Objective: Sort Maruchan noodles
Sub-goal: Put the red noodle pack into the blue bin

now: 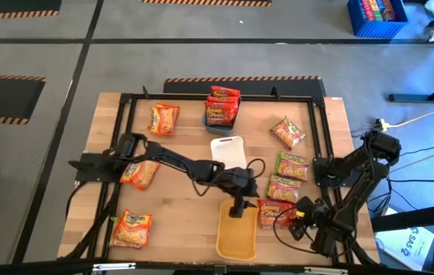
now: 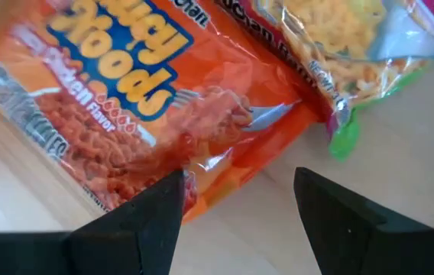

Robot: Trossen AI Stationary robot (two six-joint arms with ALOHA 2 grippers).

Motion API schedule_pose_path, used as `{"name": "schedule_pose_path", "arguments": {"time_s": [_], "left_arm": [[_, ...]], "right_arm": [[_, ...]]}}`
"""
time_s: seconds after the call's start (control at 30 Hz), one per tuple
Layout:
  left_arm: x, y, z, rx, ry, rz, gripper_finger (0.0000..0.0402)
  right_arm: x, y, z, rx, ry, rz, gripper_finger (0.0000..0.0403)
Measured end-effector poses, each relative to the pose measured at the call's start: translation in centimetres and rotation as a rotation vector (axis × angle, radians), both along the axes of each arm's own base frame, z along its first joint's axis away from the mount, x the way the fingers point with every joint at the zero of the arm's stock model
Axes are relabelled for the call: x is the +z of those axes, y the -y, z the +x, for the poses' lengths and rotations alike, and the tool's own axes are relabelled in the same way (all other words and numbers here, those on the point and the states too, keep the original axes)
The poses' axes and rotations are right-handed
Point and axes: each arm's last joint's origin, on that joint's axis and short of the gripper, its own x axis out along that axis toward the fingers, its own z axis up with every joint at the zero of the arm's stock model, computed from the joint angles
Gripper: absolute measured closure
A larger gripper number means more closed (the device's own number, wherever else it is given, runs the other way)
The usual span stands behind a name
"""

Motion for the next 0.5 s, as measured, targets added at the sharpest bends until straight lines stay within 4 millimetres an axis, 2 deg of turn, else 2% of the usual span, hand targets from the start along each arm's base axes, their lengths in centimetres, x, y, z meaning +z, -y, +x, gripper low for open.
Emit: {"name": "schedule_pose_path", "arguments": {"time_s": [0.13, 0.27, 0.4, 0.5], "left_arm": [[-1.0, -0.7, 1.1, -0.022, -0.011, 0.023, 0.0221], [-1.2, -1.8, 1.3, -0.008, -0.017, 0.038, 0.0221], [-0.4, -3.1, 0.9, 0.011, -0.055, 0.056, 0.0221], [1.3, -4.0, 0.0, 0.037, -0.090, 0.103, 0.0221]], "right_arm": [[-0.1, 0.3, 0.0, 0.039, 0.022, -0.050, 0.0169], [0.0, 0.2, 0.3, 0.102, 0.070, -0.091, 0.0169], [0.1, 1.2, 0.9, 0.126, 0.065, -0.187, 0.0169], [0.8, 2.0, 1.4, 0.169, 0.051, -0.216, 0.0169]]}}
